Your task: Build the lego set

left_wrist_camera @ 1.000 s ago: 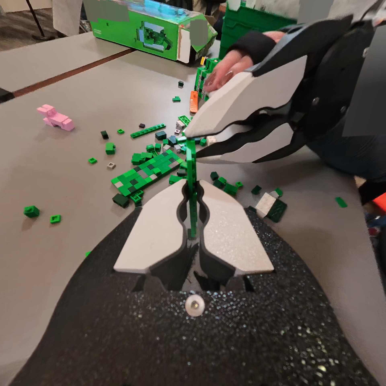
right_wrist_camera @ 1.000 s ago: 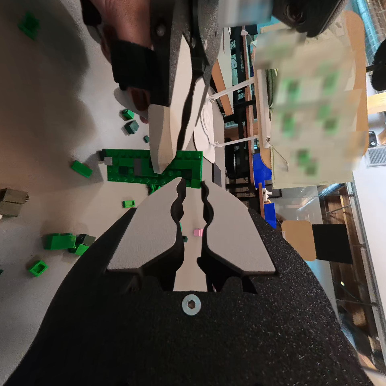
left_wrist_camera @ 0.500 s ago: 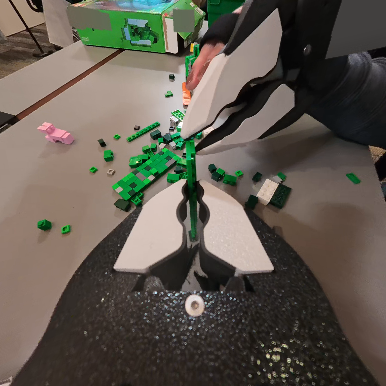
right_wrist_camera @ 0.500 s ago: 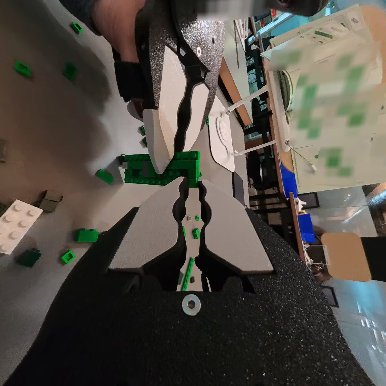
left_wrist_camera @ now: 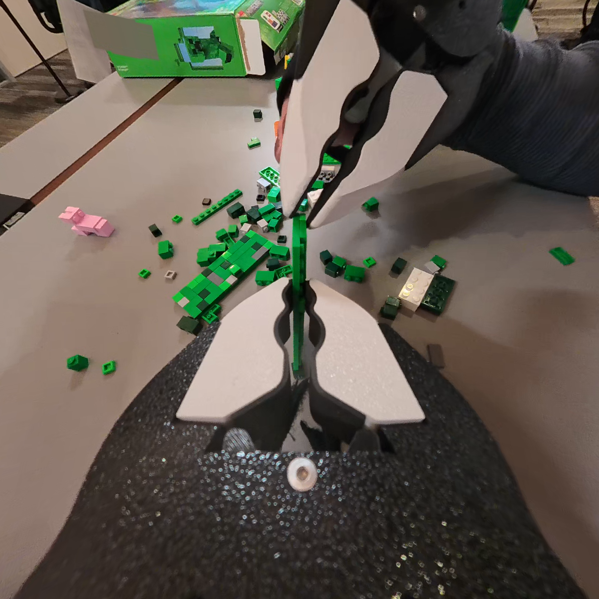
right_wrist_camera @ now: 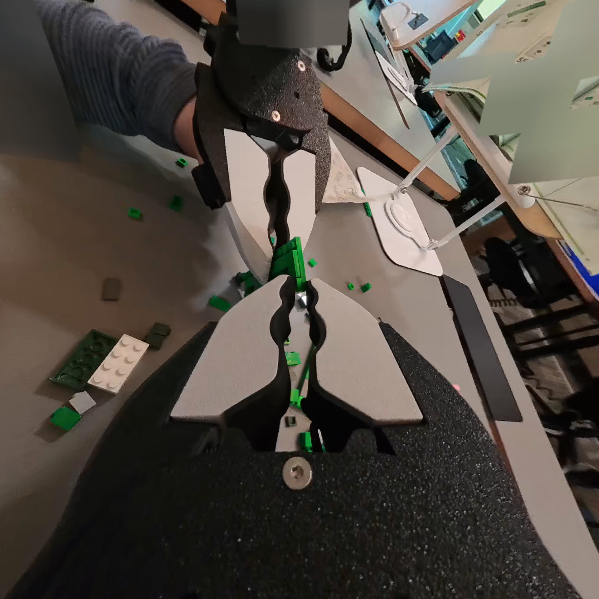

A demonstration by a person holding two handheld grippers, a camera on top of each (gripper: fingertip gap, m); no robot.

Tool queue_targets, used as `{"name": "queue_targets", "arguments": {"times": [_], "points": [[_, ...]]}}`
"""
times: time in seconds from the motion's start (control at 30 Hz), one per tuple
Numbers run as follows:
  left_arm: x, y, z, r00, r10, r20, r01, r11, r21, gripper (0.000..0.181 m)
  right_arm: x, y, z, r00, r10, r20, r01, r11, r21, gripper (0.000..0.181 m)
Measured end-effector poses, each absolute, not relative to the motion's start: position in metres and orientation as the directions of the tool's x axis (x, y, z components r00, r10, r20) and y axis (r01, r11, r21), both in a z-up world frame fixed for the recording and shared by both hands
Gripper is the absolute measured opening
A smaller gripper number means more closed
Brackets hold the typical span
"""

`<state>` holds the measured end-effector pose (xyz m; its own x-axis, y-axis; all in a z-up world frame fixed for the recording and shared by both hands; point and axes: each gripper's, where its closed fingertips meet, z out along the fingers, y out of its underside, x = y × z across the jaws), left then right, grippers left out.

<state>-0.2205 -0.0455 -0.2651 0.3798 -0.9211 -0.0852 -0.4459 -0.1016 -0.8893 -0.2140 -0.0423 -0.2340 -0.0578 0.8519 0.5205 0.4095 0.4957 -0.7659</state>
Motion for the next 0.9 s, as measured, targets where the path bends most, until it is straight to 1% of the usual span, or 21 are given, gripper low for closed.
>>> {"name": "queue_targets", "arguments": {"times": [0.03,0.13,0.2,0.3,0.4,0.57,0.63,0.7,0.8,0.9], "points": [[-0.22,-0.045,-0.265,0.381,-0.921,-0.079,-0.442,-0.107,-0.891,0.006,-0.214,-0.042,-0.234,-0.051,0.857,0.513,0.407,0.487,-0.773,0.006],[-0.221,-0.04,-0.263,0.422,-0.907,-0.013,-0.389,-0.168,-0.906,0.006,-0.218,-0.033,-0.229,0.023,0.852,0.523,0.393,0.474,-0.788,0.008],[-0.222,-0.035,-0.259,0.452,-0.89,0.051,-0.322,-0.216,-0.922,0.005,-0.221,-0.026,-0.221,0.11,0.858,0.503,0.343,0.442,-0.829,0.013],[-0.234,-0.022,-0.248,0.545,-0.837,0.048,-0.238,-0.209,-0.948,0.005,-0.225,-0.013,-0.213,0.227,0.917,0.328,0.273,0.263,-0.925,0.019],[-0.242,-0.014,-0.239,0.61,-0.792,-0.02,-0.223,-0.147,-0.964,0.005,-0.235,-0.014,-0.202,0.268,0.956,0.122,0.123,0.091,-0.988,0.023],[-0.243,-0.012,-0.238,0.644,-0.76,-0.085,-0.253,-0.107,-0.962,0.006,-0.245,-0.014,-0.199,0.363,0.925,0.11,0.095,0.081,-0.992,0.027],[-0.242,-0.012,-0.235,0.651,-0.753,-0.092,-0.239,-0.088,-0.967,0.006,-0.249,-0.013,-0.203,0.385,0.917,0.108,0.113,0.069,-0.991,0.03],[-0.241,-0.013,-0.231,0.649,-0.757,-0.075,-0.209,-0.083,-0.974,0.005,-0.252,-0.014,-0.204,0.398,0.912,0.095,0.095,0.062,-0.994,0.031],[-0.24,-0.013,-0.23,0.648,-0.759,-0.061,-0.186,-0.08,-0.979,0.006,-0.253,-0.015,-0.201,0.41,0.911,0.048,0.022,0.043,-0.999,0.029],[-0.239,-0.012,-0.229,0.644,-0.764,-0.027,-0.154,-0.095,-0.983,0.006,-0.252,-0.013,-0.199,0.444,0.894,0.064,0.002,0.071,-0.997,0.027]]}}
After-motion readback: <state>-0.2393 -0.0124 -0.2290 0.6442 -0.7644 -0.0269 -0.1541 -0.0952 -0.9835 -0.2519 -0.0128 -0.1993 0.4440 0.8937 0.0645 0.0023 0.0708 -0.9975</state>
